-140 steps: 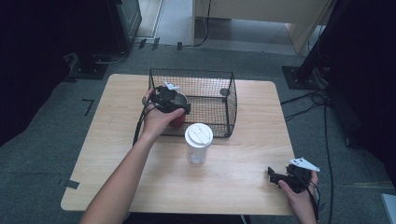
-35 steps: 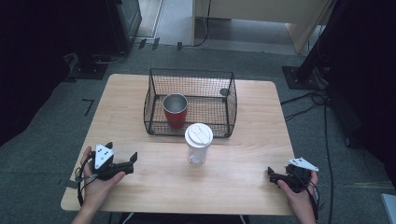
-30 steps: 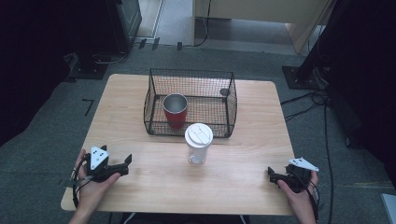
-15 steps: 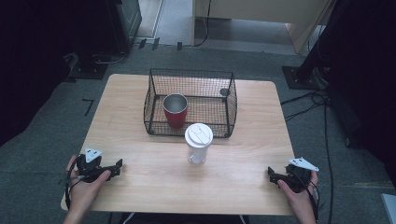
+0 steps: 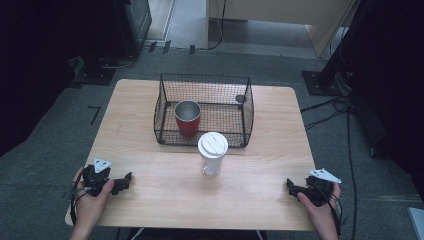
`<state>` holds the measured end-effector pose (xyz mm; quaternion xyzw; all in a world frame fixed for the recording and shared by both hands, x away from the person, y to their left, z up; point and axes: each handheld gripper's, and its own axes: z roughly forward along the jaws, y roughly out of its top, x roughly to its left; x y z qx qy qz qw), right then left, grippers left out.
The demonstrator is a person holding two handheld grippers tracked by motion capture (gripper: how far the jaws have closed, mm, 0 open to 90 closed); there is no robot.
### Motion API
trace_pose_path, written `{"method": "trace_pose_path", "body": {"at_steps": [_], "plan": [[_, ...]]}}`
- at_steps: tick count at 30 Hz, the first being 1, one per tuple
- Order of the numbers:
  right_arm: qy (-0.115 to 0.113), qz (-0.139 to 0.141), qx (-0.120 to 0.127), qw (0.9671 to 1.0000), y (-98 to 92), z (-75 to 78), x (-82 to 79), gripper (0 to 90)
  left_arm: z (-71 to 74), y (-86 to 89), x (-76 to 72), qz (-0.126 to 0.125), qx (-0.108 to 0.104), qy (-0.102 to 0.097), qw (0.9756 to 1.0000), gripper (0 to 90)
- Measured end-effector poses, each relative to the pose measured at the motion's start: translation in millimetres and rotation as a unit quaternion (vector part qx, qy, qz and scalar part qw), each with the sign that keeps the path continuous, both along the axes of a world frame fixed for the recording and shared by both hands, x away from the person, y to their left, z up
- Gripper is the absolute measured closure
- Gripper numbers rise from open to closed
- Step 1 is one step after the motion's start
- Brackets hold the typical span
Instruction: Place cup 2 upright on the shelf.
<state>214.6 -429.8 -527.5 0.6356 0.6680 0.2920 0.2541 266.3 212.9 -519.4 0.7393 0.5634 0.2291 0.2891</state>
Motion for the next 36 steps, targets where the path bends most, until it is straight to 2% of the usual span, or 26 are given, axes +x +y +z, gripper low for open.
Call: {"method": "trace_pose_path", "body": {"at_steps": [5,8,10,12,13,14,16,18,19,25,26,28,31,34,36], "plan": [[-0.006,0.002,0.018,0.9998,-3.7,0.5,-0.9,0.0,0.0,-1.5,0.6,0.005,-0.001,0.0,1.0,0.0],[0.001,0.014,-0.003,0.9999,0.2,0.0,-1.0,0.0,0.0,-1.5,0.6,0.005,-0.001,0.0,1.0,0.0],[0.001,0.014,-0.002,0.9999,1.5,0.1,-0.1,0.0,0.0,-1.4,0.6,0.004,-0.001,0.0,1.0,0.0],[-0.001,0.011,-0.006,0.9999,1.9,0.1,1.2,0.0,0.0,-1.5,0.6,0.005,-0.001,0.0,1.0,0.0],[-0.007,-0.001,-0.018,0.9998,2.3,0.7,1.2,0.0,-0.1,-1.9,1.1,0.005,-0.001,0.0,1.0,0.0],[-0.007,-0.001,-0.018,0.9998,2.3,0.7,1.2,0.0,-0.1,-1.9,1.1,0.005,-0.001,0.0,1.0,0.0],[-0.015,-0.006,-0.037,0.9992,3.3,2.9,0.3,0.0,-0.1,-4.0,2.1,0.005,-0.002,0.0,1.0,0.0],[-0.019,0.001,-0.014,0.9997,4.7,11.5,-0.5,0.0,-0.1,-5.3,2.7,0.009,-0.001,0.0,1.0,0.0],[-0.024,0.005,-0.011,0.9996,5.9,14.1,-0.5,0.0,-0.1,-5.3,2.7,0.009,-0.001,0.0,1.0,0.0],[-0.045,0.042,-0.015,0.998,29.2,39.5,2.9,0.0,-0.1,-5.4,2.6,0.009,-0.001,0.0,1.0,0.0],[-0.045,0.042,-0.015,0.998,29.2,39.5,2.9,0.0,-0.1,-5.4,2.6,0.009,-0.001,0.0,1.0,0.0],[-0.058,0.064,-0.018,0.9961,45.5,52.7,4.9,0.0,-0.1,-5.4,2.9,0.006,-0.001,0.0,1.0,0.0],[-0.066,0.071,-0.016,0.9952,53.3,59.3,5.3,0.0,-0.1,-5.6,3.4,0.002,-0.001,0.0,1.0,0.0],[-0.078,0.087,0.007,0.9931,67.8,70.5,7.6,0.0,-0.1,-6.0,3.8,0.002,-0.002,-0.001,1.0,0.0],[-0.082,0.097,0.012,0.9919,74.4,74.0,8.9,0.0,-0.1,-6.0,3.8,0.002,-0.001,0.0,1.0,0.0]]}}
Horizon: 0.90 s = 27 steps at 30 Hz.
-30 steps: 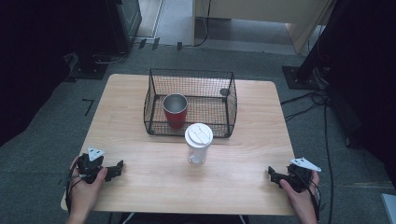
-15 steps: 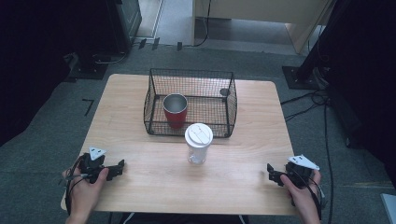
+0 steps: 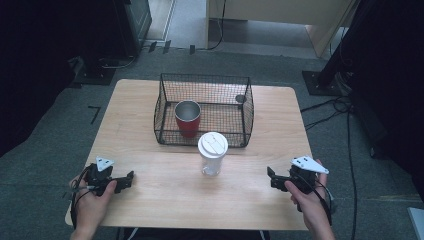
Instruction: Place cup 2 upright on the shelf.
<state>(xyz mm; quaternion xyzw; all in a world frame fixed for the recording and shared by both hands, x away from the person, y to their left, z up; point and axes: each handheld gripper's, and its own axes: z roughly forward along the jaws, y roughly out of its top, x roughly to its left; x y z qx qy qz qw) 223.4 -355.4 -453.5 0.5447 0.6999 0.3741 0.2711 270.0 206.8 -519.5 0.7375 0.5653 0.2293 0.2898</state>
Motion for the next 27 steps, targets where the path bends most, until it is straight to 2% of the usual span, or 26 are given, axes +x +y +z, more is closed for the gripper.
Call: {"method": "trace_pose_path", "body": {"at_steps": [9,15,19,27], "plan": [[-0.011,0.028,0.018,0.9994,24.0,11.2,3.4,0.0,0.1,-1.6,3.1,-0.002,0.001,0.001,1.0,0.0],[-0.018,0.047,0.013,0.9987,43.3,17.5,2.1,0.0,0.1,-3.5,5.3,-0.004,0.001,0.0,1.0,0.0],[-0.021,0.056,0.018,0.998,48.9,20.7,1.9,0.0,0.0,-3.7,5.5,-0.004,0.0,0.0,1.0,0.0],[-0.029,0.09,0.017,0.9954,72.3,26.7,1.8,0.0,0.1,-6.6,10.6,-0.01,0.001,0.0,1.0,0.0]]}}
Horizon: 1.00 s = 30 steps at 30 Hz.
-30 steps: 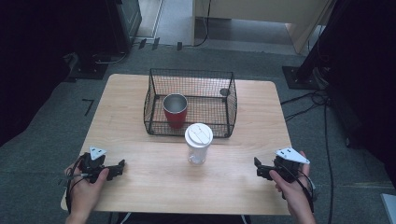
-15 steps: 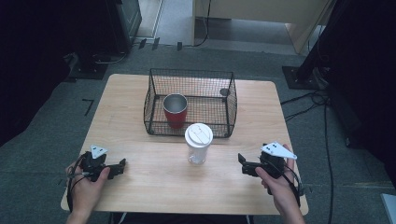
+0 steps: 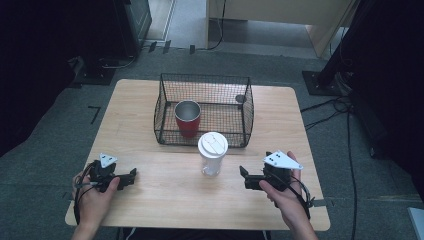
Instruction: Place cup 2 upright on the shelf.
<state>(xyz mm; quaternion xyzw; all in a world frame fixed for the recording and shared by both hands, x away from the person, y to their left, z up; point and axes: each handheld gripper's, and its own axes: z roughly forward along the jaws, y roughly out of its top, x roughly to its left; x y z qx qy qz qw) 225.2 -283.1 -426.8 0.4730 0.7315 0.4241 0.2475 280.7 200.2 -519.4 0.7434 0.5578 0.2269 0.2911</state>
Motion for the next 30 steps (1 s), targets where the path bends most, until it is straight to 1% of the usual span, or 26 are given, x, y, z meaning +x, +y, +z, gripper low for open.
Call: {"method": "trace_pose_path", "body": {"at_steps": [1,2,3,5,6,7,10,11,15,17,18,21,25,26,28,29,30], "plan": [[0.0,0.0,0.0,1.0,0.0,0.0,0.0,0.0,0.0,0.0,0.0,0.0,0.0,0.0,1.0,0.0],[-0.002,0.007,0.002,1.0,5.8,0.9,-0.7,0.0,0.0,0.0,0.1,0.0,0.0,0.0,1.0,0.0],[-0.002,0.007,0.002,1.0,5.8,0.9,-0.7,0.0,0.0,0.0,0.1,0.0,0.0,0.0,1.0,0.0],[-0.003,0.016,0.007,0.9998,13.7,1.4,-1.0,0.0,0.0,0.0,0.1,0.0,0.0,0.0,1.0,0.0],[-0.003,0.016,0.007,0.9998,13.7,1.4,-1.0,0.0,0.0,0.0,0.1,0.0,0.0,0.0,1.0,0.0],[-0.004,0.025,0.011,0.9996,19.1,2.2,-1.0,0.0,0.0,0.0,0.1,0.0,0.0,0.0,1.0,0.0],[-0.007,0.033,0.012,0.9993,24.0,2.9,-1.0,0.0,0.0,-0.1,0.1,0.0,0.0,0.0,1.0,0.0],[-0.009,0.042,0.016,0.999,30.2,3.8,-0.3,0.0,0.0,-0.2,0.6,-0.002,-0.001,0.0,1.0,0.0],[-0.011,0.053,0.018,0.9984,38.3,3.9,1.2,0.3,0.1,-0.7,2.2,-0.004,0.0,0.001,1.0,0.0],[-0.014,0.059,0.016,0.9981,46.3,2.9,2.3,3.4,0.1,-1.0,3.0,-0.006,0.0,0.0,1.0,0.0],[-0.015,0.06,0.014,0.998,48.9,2.4,2.9,3.4,0.2,-1.1,3.2,-0.006,0.0,0.001,1.0,0.0],[-0.013,0.065,0.015,0.9977,54.0,1.7,3.7,3.4,0.1,-1.1,3.2,-0.006,0.0,0.001,1.0,0.0],[-0.008,0.074,0.018,0.9971,66.3,0.3,7.7,3.4,0.2,-1.0,3.3,-0.007,0.0,0.001,1.0,0.0],[-0.008,0.074,0.018,0.9971,66.3,0.3,7.7,3.4,0.2,-1.0,3.3,-0.007,0.0,0.001,1.0,0.0],[-0.007,0.08,0.015,0.9967,71.6,-0.8,9.6,3.4,0.1,-1.2,3.4,-0.007,-0.001,0.0,1.0,0.0],[-0.008,0.087,0.013,0.9961,77.0,-2.0,11.1,3.4,0.0,-1.3,3.6,-0.007,-0.001,0.0,1.0,0.0],[-0.007,0.088,0.013,0.996,79.2,-2.5,12.0,3.4,0.1,-1.2,3.7,-0.008,0.0,0.001,1.0,0.0]]}}
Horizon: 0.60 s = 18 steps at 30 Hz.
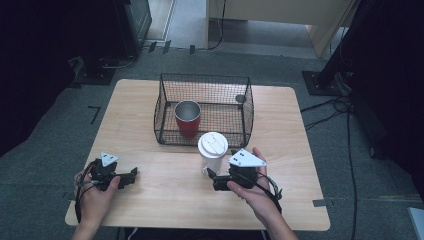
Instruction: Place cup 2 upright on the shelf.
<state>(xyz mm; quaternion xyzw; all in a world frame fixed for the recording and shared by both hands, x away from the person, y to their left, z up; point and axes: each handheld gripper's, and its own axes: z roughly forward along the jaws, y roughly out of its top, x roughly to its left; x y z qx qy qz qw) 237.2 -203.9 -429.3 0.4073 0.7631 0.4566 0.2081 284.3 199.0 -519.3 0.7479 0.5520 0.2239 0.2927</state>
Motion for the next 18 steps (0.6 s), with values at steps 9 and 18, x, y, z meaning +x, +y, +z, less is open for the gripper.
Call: {"method": "trace_pose_path", "body": {"at_steps": [9,18], "plan": [[-0.004,0.0,-0.003,1.0,14.2,-2.9,9.8,3.4,-0.1,-0.1,0.0,0.001,0.0,-0.001,1.0,0.0],[-0.012,-0.022,0.007,0.9997,24.0,-5.7,22.3,4.0,0.0,0.0,0.0,0.0,0.0,0.0,1.0,0.0]]}}
